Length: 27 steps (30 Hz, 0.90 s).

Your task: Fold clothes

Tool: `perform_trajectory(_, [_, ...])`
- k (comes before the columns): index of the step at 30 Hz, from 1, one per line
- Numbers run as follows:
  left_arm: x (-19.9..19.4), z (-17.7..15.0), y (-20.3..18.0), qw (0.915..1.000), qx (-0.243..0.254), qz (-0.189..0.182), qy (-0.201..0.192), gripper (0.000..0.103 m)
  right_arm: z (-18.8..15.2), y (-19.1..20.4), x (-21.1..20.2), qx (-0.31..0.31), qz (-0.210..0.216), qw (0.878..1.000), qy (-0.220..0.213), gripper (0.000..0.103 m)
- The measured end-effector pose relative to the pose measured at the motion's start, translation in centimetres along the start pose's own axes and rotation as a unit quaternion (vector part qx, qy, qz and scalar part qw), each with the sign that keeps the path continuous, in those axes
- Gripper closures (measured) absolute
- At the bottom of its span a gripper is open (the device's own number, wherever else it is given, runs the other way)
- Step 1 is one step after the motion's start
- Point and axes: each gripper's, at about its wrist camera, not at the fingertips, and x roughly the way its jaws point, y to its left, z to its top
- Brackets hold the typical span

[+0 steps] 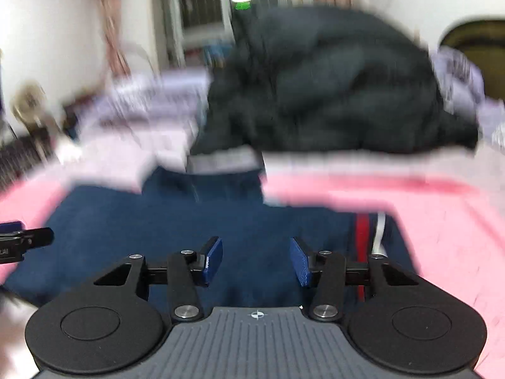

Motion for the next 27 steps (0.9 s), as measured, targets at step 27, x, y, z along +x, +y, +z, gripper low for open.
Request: perform_trajectory(27, [1.7, 7.2, 2.8, 0.9960, 0.043, -0.036, -0.069, 0.007, 4.6, -0.8, 3.8, -0.035, -0.050, 0.998, 0.010, 0.030])
